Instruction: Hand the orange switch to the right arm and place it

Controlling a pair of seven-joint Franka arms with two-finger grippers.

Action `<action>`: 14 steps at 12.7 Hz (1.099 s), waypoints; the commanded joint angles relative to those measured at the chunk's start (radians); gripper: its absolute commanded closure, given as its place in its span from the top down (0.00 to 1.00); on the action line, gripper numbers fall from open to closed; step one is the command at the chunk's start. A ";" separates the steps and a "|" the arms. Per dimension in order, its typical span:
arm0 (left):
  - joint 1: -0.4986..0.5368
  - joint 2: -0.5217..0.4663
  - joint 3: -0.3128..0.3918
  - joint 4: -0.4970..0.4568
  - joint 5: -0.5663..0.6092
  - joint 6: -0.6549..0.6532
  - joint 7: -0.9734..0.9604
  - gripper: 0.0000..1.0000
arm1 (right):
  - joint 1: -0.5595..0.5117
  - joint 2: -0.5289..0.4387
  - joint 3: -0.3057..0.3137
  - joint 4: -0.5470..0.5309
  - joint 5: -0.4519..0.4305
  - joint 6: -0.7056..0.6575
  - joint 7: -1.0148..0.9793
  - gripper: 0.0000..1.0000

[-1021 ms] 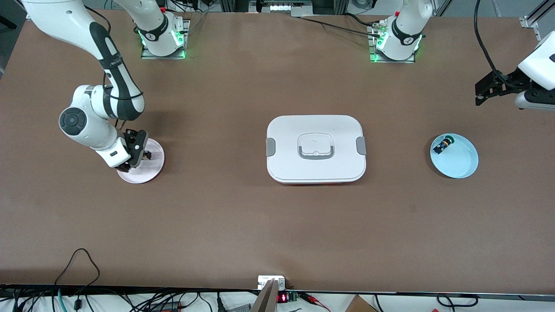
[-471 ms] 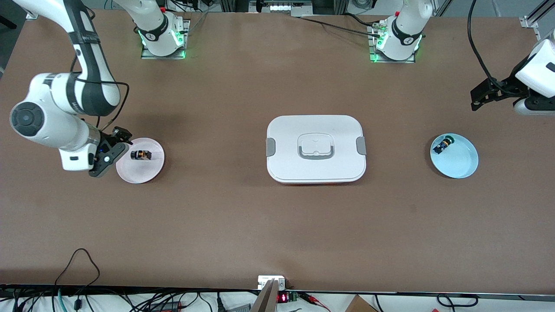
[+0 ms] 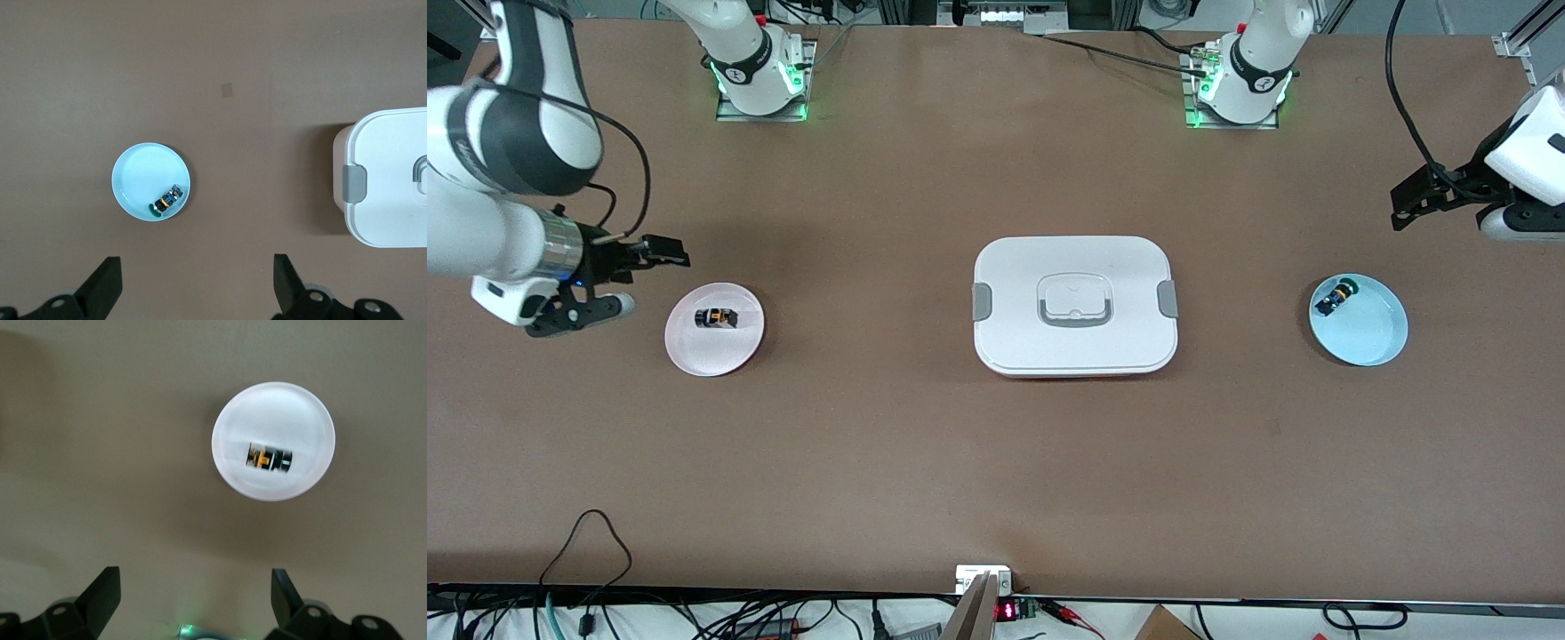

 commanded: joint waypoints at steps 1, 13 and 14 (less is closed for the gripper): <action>0.005 0.038 0.005 0.078 -0.019 -0.052 -0.002 1.00 | 0.001 -0.007 0.007 0.102 -0.059 -0.101 0.059 1.00; 0.023 0.057 0.003 0.107 -0.025 -0.060 0.044 1.00 | -0.110 -0.095 -0.003 0.017 -0.166 0.115 0.157 1.00; 0.016 0.058 0.000 0.107 -0.022 -0.058 0.044 1.00 | -0.108 -0.118 -0.002 -0.017 -0.167 0.138 0.155 1.00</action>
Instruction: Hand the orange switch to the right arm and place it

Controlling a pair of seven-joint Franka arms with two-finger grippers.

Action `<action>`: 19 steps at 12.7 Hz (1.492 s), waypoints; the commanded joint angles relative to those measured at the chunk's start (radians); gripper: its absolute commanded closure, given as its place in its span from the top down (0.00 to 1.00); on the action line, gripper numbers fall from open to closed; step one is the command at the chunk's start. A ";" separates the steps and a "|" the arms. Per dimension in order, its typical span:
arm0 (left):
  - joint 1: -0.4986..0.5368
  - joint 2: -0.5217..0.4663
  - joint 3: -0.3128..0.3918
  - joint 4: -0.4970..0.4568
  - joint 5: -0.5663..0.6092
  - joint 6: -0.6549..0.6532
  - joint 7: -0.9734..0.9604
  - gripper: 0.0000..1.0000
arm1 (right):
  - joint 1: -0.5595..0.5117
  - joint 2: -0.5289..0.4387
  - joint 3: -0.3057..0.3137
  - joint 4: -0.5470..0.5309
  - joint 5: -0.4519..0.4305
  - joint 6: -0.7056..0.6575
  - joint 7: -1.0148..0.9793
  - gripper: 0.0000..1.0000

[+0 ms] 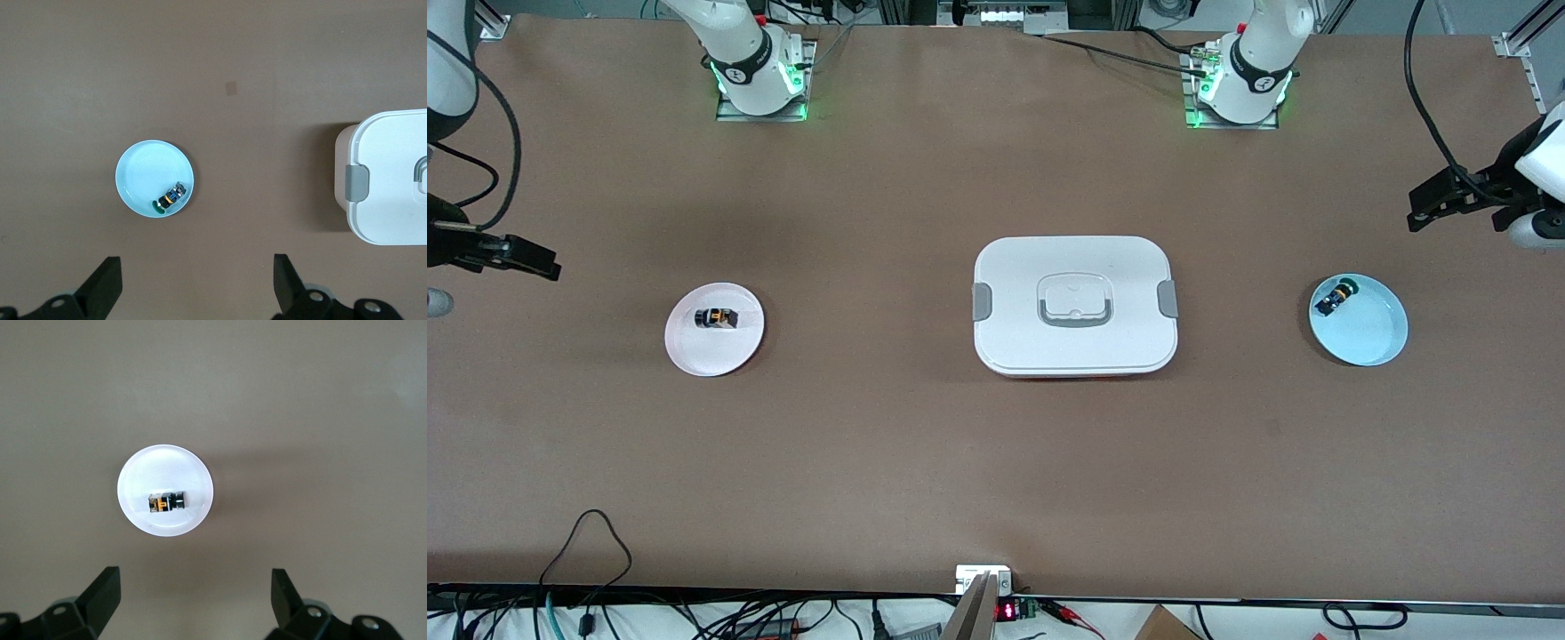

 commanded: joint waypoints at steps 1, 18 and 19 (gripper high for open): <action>-0.006 0.021 -0.007 0.036 -0.008 -0.015 0.015 1.00 | 0.003 -0.110 0.010 -0.161 0.008 0.092 0.005 1.00; 0.003 0.025 -0.008 0.034 -0.020 0.022 0.011 1.00 | 0.015 -0.147 0.018 -0.133 0.016 0.087 -0.033 1.00; 0.003 0.025 -0.008 0.034 -0.020 0.021 0.011 1.00 | 0.015 -0.147 0.018 -0.135 0.016 0.082 -0.033 1.00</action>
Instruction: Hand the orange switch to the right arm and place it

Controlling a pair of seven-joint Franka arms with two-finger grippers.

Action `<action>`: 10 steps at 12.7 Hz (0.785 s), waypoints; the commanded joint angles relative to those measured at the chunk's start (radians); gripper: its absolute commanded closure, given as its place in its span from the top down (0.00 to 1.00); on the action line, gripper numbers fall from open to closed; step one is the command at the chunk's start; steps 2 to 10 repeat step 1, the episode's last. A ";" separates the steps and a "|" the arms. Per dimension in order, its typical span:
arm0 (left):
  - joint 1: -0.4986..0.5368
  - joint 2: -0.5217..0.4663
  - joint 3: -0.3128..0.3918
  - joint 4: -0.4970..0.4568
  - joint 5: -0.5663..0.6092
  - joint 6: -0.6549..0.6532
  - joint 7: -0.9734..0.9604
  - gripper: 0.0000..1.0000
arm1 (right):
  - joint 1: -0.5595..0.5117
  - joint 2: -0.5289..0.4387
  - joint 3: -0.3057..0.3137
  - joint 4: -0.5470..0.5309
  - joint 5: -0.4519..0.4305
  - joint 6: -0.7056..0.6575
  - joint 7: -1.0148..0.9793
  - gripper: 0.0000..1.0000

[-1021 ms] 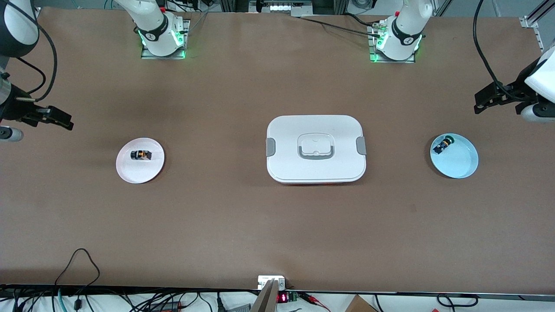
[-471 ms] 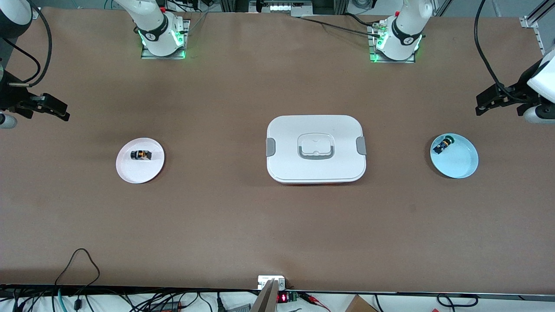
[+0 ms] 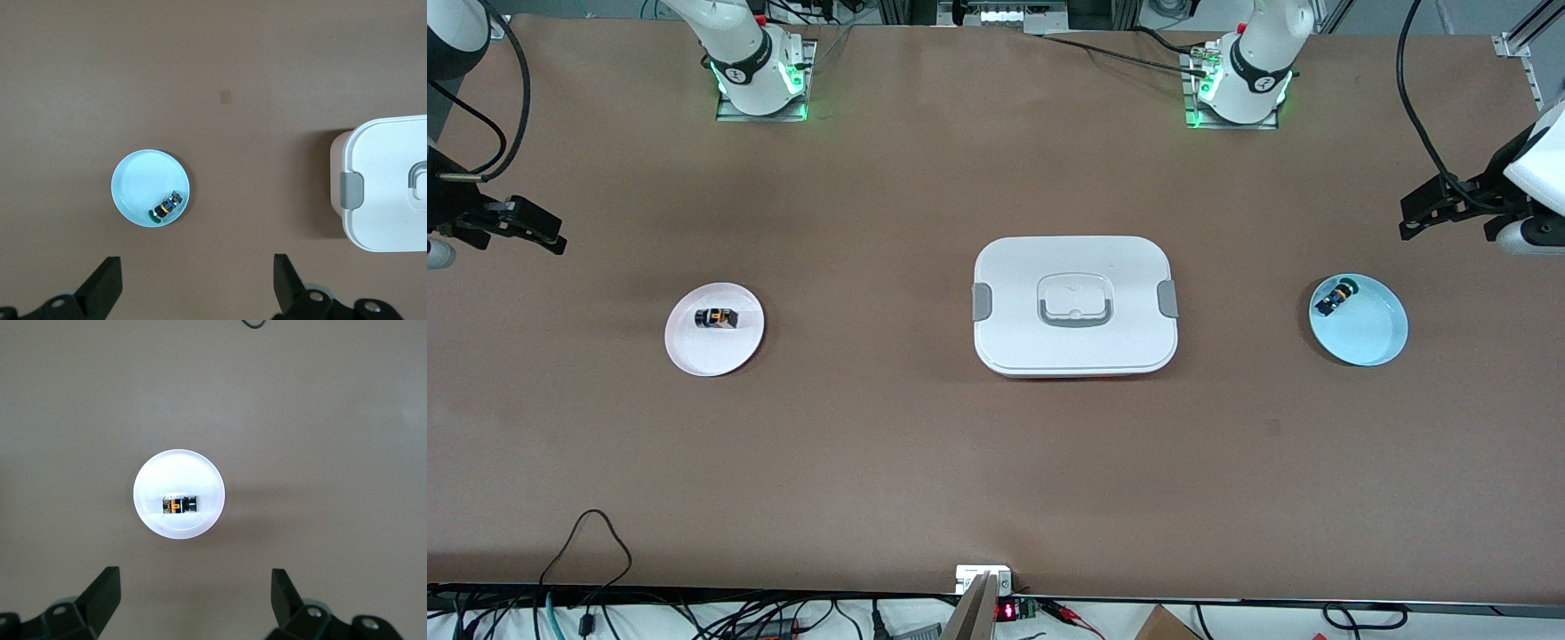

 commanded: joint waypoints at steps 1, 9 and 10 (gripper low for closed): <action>0.007 0.011 0.000 0.029 -0.018 -0.007 0.012 1.00 | 0.003 0.008 -0.003 0.026 0.012 -0.036 -0.014 1.00; 0.007 0.011 0.000 0.029 -0.018 -0.007 0.012 1.00 | 0.003 0.008 -0.003 0.026 0.012 -0.036 -0.014 1.00; 0.007 0.011 0.000 0.029 -0.018 -0.007 0.012 1.00 | 0.003 0.008 -0.003 0.026 0.012 -0.036 -0.014 1.00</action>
